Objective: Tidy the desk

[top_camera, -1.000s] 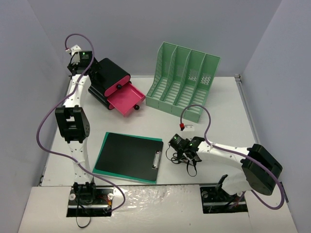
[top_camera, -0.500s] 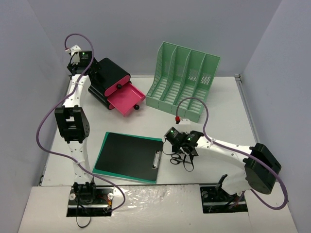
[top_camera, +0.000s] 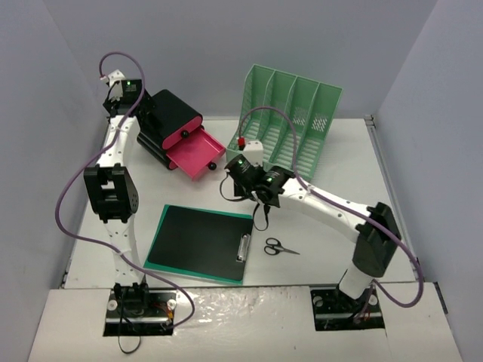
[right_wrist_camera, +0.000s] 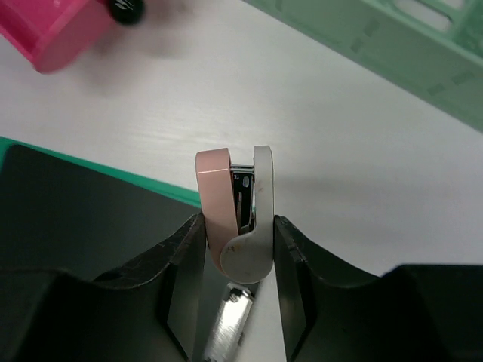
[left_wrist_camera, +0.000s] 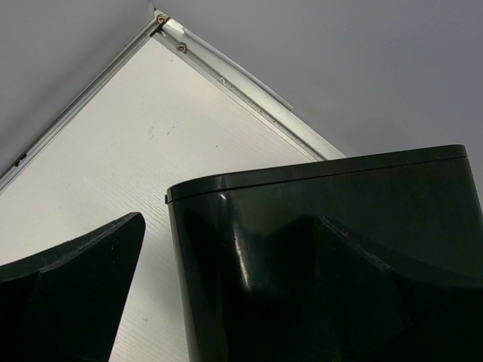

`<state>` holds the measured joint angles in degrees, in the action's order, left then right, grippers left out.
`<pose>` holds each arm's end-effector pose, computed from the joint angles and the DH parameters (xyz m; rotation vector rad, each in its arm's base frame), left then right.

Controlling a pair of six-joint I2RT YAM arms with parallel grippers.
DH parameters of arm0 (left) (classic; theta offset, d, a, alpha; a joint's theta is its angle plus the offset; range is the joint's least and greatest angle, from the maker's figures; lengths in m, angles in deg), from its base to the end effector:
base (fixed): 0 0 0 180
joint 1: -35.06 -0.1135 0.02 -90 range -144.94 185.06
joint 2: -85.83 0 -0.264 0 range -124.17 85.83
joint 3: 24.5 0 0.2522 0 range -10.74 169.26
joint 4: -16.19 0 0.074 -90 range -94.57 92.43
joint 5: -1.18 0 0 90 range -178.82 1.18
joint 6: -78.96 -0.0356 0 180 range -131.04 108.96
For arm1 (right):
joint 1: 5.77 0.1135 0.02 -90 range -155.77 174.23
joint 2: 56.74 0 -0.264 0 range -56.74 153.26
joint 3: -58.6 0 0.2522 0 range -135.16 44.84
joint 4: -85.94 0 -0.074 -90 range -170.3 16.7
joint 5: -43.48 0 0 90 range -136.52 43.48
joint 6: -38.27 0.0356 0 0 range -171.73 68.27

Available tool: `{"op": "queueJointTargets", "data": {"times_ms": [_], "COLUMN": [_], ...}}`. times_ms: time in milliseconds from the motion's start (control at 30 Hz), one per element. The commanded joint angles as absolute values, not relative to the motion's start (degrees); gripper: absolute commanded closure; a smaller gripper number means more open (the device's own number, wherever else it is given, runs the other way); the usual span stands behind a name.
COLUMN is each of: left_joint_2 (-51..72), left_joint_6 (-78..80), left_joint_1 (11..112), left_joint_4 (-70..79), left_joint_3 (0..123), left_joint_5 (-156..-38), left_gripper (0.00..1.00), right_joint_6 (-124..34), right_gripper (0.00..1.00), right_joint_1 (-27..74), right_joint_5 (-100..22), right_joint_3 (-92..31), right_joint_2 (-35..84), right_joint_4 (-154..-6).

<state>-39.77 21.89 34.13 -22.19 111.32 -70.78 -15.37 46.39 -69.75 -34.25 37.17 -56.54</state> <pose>0.5167 0.0194 0.3220 -0.7747 1.8831 -0.0253 0.2403 0.2864 0.3057 -0.0868 2.2101 0.4156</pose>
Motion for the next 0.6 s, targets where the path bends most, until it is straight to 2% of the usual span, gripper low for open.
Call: {"op": "queueJointTargets", "data": {"times_ms": [0, 233, 567], "left_joint_2": [-39.4, -39.1, -38.6], "left_joint_6": [18.0, 17.6, 17.8], "left_joint_1": [33.3, 33.4, 33.4], "left_joint_4": [-33.3, -33.2, -33.4], "left_joint_3": [108.8, 108.3, 107.8], "left_joint_5": [-70.1, -69.6, -69.5], "left_gripper": [0.1, 0.1, 0.1], "right_joint_6": [-24.0, -29.1, -31.5], "right_gripper": [1.0, 1.0, 1.0], "right_joint_1": [45.8, 41.6, 37.7], "right_joint_5": [-69.4, -63.7, -56.1], "right_joint_3": [-48.9, -66.8, -85.2], "right_joint_2": [47.1, 61.8, 76.5], "right_joint_4": [-61.5, -63.9, -65.0]}}
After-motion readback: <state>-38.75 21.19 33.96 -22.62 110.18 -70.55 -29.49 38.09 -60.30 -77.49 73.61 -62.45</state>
